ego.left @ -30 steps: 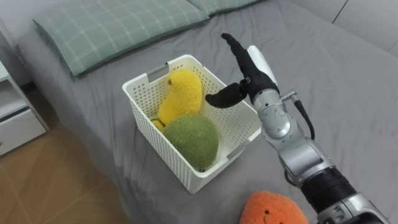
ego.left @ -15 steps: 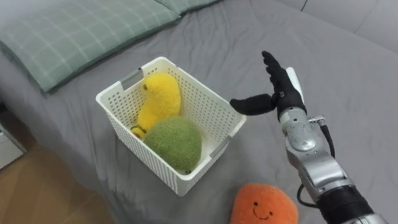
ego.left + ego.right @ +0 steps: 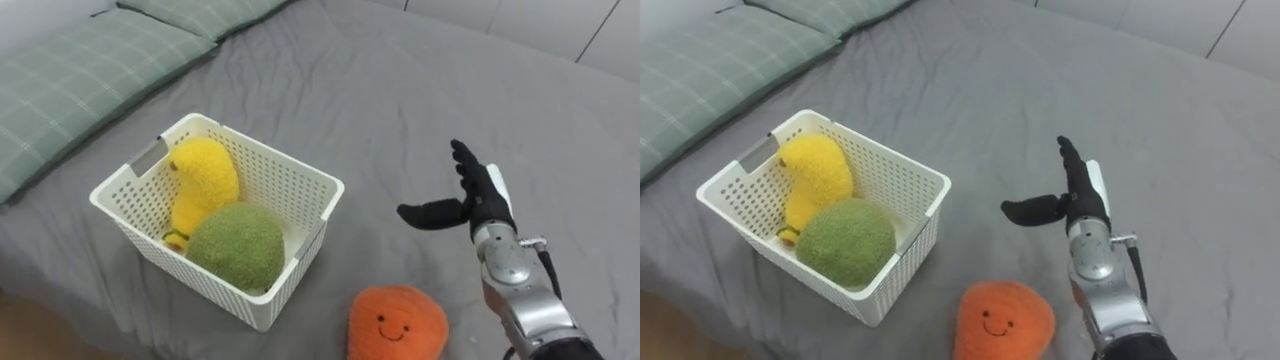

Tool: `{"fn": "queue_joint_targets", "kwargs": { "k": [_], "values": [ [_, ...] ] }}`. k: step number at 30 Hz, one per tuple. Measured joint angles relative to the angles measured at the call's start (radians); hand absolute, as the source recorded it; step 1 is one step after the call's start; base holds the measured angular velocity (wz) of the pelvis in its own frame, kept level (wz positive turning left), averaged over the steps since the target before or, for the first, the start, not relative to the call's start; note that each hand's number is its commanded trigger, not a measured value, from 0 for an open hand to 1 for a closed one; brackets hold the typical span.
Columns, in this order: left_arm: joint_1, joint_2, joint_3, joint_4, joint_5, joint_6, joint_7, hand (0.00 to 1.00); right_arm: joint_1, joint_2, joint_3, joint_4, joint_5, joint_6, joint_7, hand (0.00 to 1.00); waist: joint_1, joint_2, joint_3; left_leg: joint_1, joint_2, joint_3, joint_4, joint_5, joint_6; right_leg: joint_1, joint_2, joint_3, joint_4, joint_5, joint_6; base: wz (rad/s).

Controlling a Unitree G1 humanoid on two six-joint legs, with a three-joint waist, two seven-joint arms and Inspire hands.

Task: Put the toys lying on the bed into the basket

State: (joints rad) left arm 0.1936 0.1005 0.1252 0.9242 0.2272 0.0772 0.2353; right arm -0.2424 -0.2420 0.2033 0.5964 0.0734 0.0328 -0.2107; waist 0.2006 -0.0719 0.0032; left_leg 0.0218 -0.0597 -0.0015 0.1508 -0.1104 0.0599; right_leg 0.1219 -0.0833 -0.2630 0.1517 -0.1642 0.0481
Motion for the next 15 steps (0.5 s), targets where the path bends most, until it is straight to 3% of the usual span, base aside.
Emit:
{"fn": "queue_joint_targets", "kwargs": {
  "k": [6, 15],
  "values": [
    [-0.001, 0.000, -0.002, 0.000, 0.000, -0.007, 0.000, 0.00, 0.033, 0.001, 0.002, 0.059, -0.012, 0.000, 0.043, 0.00, -0.004, -0.004, 0.0024, -0.001, -0.001, -0.003, 0.002, -0.006, 0.002, -0.002, -0.001, 0.003, -0.001, 0.000, 0.000, 0.00],
    [-0.007, -0.009, -0.010, -0.021, 0.002, -0.013, -0.003, 0.00, 0.088, 0.010, 0.051, 0.099, -0.211, 0.002, 0.083, 0.00, 0.006, -0.014, 0.0056, -0.017, -0.001, -0.001, 0.009, -0.011, 0.002, -0.015, -0.001, 0.002, 0.000, 0.000, 0.000, 0.00]
  ]
}}
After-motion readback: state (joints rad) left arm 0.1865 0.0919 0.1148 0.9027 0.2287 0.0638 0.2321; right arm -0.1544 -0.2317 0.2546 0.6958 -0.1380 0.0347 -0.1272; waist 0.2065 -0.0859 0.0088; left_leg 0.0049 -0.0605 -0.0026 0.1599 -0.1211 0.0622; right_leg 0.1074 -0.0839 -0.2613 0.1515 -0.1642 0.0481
